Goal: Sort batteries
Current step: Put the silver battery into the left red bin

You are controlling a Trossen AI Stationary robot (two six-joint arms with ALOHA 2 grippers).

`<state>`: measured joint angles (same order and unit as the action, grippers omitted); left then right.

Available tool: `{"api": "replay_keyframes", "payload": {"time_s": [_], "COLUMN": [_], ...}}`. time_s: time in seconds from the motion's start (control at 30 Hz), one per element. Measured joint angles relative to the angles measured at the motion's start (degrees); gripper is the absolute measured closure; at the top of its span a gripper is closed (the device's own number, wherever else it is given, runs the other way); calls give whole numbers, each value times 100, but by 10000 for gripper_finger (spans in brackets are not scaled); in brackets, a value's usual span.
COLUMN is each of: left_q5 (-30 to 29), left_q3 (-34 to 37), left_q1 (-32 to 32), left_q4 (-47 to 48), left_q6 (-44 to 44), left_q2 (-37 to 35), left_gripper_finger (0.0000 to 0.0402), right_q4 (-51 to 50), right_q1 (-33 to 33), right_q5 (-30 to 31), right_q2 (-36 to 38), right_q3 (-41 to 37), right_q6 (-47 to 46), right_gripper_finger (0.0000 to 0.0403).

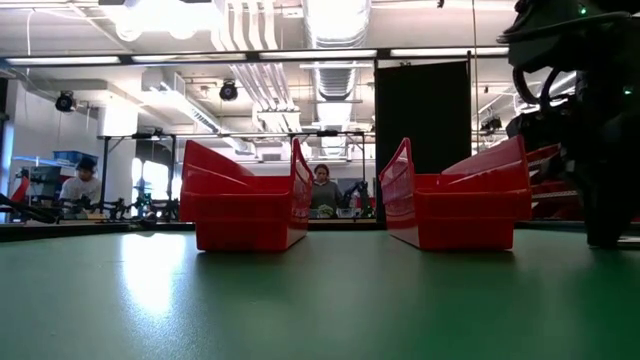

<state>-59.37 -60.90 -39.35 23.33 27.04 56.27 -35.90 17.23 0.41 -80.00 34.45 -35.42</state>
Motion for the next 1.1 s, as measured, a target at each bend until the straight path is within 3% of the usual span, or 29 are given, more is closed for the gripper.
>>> {"api": "replay_keyframes", "payload": {"time_s": [0.1, 0.37, 0.5, 0.67, 0.8, 0.97, 1.1], "left_q5": [0, 81, 78, 248, 518, 1284, 2029], "left_q3": [0, -2, 22, 331, 1108, 2290, 2623], "left_q1": [0, 72, 258, 472, 607, 1016, 1529], "left_q4": [39, 622, 1062, 718, -597, -4101, -6351], "left_q6": [1, 122, 374, 401, 336, -486, -972], "left_q2": [-100, -955, -1269, -1343, -1201, -554, 412], "left_gripper_finger": [287, 266, 238, 208, 199, 195, 195], "right_q4": [-215, -2026, -2140, -2302, -2058, -1325, -157], "right_q1": [16, 177, 191, 197, 190, 27, -115], "right_q5": [-27, -260, -369, -514, -295, 424, 700], "right_q2": [195, 986, 1304, 1414, 1413, 1208, 935], "right_q3": [199, 1369, 2141, 3165, 3952, 4461, 4490], "right_q6": [-17, 177, 30, -120, -92, 225, 515], "right_gripper_finger": [392, 395, 395, 395, 395, 394, 394]}}
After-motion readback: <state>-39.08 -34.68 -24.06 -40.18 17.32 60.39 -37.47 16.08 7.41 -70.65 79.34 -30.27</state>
